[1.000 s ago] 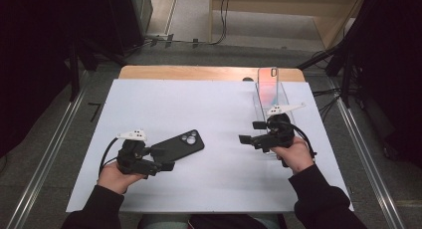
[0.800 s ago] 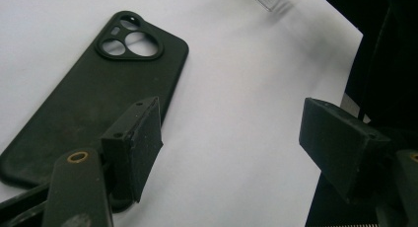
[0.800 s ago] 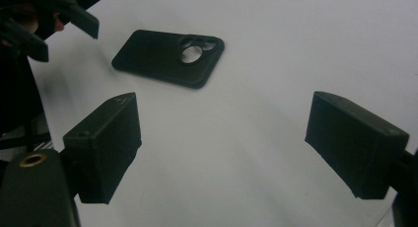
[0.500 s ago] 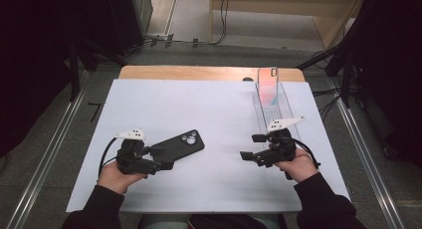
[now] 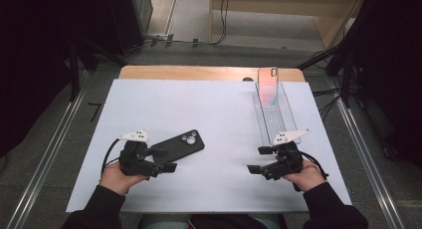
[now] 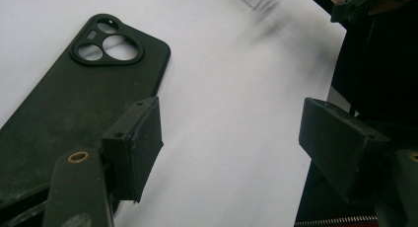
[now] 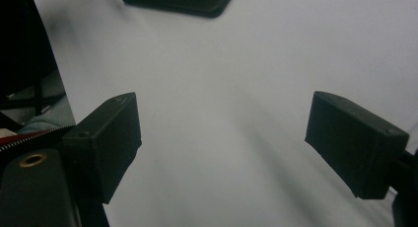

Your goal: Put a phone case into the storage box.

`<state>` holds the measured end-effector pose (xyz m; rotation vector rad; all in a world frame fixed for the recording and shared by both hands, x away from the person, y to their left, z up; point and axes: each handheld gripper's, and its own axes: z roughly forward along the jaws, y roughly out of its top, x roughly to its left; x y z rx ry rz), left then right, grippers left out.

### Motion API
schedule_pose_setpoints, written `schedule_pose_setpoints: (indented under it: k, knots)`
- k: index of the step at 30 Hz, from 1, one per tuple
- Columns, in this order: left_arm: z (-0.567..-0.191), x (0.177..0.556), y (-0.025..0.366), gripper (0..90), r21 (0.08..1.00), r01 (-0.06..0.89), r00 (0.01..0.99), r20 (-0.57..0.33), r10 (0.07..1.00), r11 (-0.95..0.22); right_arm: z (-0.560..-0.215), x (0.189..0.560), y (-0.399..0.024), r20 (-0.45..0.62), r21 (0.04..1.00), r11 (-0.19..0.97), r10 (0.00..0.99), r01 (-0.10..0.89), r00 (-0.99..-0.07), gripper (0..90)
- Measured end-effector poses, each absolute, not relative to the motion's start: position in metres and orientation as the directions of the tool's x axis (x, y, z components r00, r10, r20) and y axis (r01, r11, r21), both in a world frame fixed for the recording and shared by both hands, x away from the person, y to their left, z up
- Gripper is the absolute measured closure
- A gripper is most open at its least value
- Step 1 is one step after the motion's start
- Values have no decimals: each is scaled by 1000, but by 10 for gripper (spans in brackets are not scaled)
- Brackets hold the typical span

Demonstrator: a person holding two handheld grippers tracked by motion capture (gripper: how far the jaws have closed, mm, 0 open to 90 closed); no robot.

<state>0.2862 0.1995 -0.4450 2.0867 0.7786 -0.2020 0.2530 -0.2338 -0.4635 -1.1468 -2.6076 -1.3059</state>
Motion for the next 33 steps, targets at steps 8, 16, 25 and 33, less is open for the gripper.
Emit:
schedule_pose_setpoints:
  k: [8,16,25,33]
  knots:
    - [-445,287,200,242,687,603,786,-425,449,-405,-473,246,-241,305,686,395,606,611,-735,120]
    - [-443,289,198,254,690,597,791,-422,443,-409,-474,244,-243,308,684,394,606,613,-733,121]
    - [-442,293,194,257,713,554,810,-342,475,-430,-476,242,-246,316,678,386,614,625,-723,121]
    - [-445,311,189,255,697,549,820,-345,456,-461,-479,239,-252,327,673,374,622,638,-711,121]
